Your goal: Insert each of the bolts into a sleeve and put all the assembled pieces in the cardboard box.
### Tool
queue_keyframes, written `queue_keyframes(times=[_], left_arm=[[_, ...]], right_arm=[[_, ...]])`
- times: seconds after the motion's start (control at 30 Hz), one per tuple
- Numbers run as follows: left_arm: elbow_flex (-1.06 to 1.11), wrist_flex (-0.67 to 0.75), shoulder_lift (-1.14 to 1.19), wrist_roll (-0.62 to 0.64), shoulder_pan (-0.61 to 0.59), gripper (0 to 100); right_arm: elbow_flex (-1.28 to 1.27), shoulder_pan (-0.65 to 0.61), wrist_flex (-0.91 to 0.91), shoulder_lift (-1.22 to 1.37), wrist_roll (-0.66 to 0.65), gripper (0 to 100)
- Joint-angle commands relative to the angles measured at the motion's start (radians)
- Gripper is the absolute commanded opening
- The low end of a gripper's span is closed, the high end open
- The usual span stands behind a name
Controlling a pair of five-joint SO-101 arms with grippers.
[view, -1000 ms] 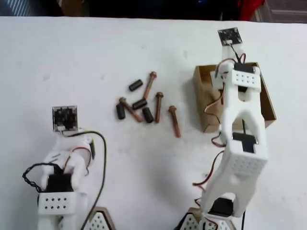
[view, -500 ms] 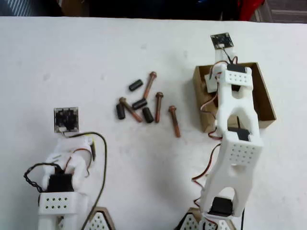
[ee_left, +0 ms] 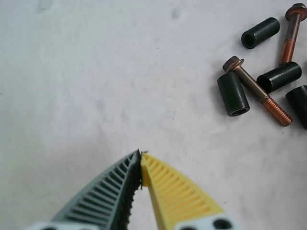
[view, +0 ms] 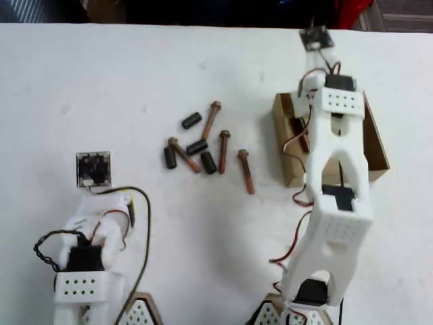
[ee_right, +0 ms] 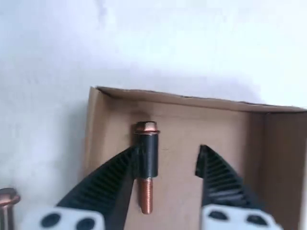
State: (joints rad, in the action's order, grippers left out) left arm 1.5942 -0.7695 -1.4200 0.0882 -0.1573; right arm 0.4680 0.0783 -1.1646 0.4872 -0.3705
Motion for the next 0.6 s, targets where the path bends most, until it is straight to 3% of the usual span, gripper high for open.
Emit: queue_keyframes(times=[0.0, 0.2, 0.57], left_arm=[[-0.005, 0.021, -0.013, 0.009, 0.016, 2], [-0.005, 0.020, -0.013, 0.009, 0.013, 2], [-0.003, 0.018, -0.013, 0.009, 0.012, 2]], right_arm=[[0.069, -0.016, -0.062, -0.153, -0.005, 9.4], [0.068, -0.035, -0.137, -0.302, -0.003, 1.9], [0.063, -0.137, -0.314, -0.504, -0.003, 1.7]])
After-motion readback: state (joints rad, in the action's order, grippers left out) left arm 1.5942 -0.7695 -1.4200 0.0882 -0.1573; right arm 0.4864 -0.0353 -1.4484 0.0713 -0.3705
